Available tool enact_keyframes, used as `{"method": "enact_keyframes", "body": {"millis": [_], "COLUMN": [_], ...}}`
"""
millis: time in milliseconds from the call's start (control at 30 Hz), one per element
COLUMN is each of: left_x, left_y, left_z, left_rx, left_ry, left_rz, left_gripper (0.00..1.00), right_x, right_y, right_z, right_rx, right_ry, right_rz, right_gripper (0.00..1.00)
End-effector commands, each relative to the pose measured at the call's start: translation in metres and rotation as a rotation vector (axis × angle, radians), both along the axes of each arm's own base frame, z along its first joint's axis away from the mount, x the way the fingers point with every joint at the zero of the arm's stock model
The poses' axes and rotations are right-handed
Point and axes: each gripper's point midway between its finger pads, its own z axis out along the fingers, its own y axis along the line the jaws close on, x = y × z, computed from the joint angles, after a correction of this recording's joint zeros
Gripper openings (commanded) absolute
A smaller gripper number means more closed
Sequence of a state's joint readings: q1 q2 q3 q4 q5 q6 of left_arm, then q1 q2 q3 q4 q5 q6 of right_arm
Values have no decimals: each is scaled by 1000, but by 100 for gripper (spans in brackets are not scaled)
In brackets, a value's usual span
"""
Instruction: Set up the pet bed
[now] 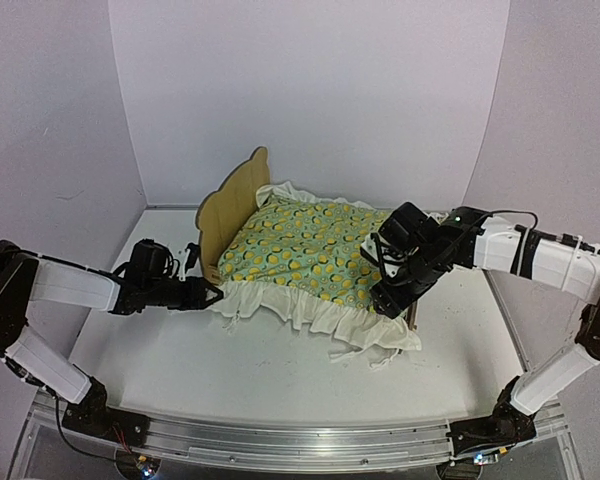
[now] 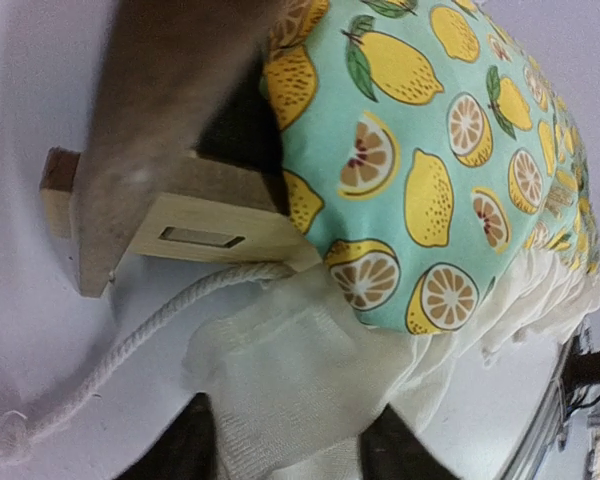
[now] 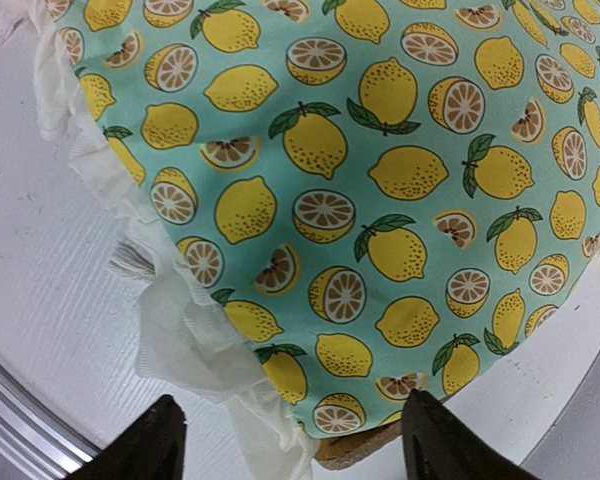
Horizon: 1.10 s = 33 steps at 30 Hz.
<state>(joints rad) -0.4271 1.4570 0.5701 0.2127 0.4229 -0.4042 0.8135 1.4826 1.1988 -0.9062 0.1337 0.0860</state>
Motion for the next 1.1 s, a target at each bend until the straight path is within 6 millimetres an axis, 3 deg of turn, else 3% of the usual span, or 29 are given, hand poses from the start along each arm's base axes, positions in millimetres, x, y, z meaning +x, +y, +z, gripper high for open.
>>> {"method": "enact_keyframes", "body": {"millis": [0, 67, 233, 400, 533, 633, 667, 700, 767, 800, 867, 933, 1067], "left_x": [30, 33, 38, 41, 48, 52, 52, 50, 39, 34, 23, 15, 3], "left_y": [10, 18, 29, 71, 79, 75, 75, 76, 83, 87, 94, 98, 106], "left_z": [29, 30, 41, 67, 80, 78, 77, 75, 71, 71, 67, 66, 86], "left_rx": [12, 4, -58, -54, -37, -36, -36, -37, -34, -32, -6, 30, 47], "left_ry": [-130, -132, -164, -300, -362, -352, -347, -339, -314, -310, -285, -254, -232], "left_rz": [131, 205, 310, 534, 574, 562, 562, 564, 585, 594, 600, 594, 609], "left_gripper": [31, 21, 0, 0, 0, 0, 2, 9, 35, 45, 59, 63, 69], "right_x": [5, 3, 3, 4, -14, -36, -38, -36, -23, -12, 17, 56, 133], "right_y": [-3, -1, -7, -26, -24, -4, 5, 13, 19, 12, -15, -54, -121], "right_z": [8, -4, -27, -47, -62, -66, -53, -31, 24, 47, 75, 81, 72], "right_rx": [1, 3, -25, -92, -37, 92, 159, 231, 360, 387, 372, 334, 300], "right_ry": [-25, -1, -5, -28, 18, 126, 140, 124, 43, 0, -76, -132, -159], "right_rz": [1, -2, -23, -100, -113, -99, -112, -125, -145, -176, -259, -381, -638], "right_gripper": [67, 63, 69, 54, 35, 36, 41, 48, 73, 86, 98, 98, 98]}}
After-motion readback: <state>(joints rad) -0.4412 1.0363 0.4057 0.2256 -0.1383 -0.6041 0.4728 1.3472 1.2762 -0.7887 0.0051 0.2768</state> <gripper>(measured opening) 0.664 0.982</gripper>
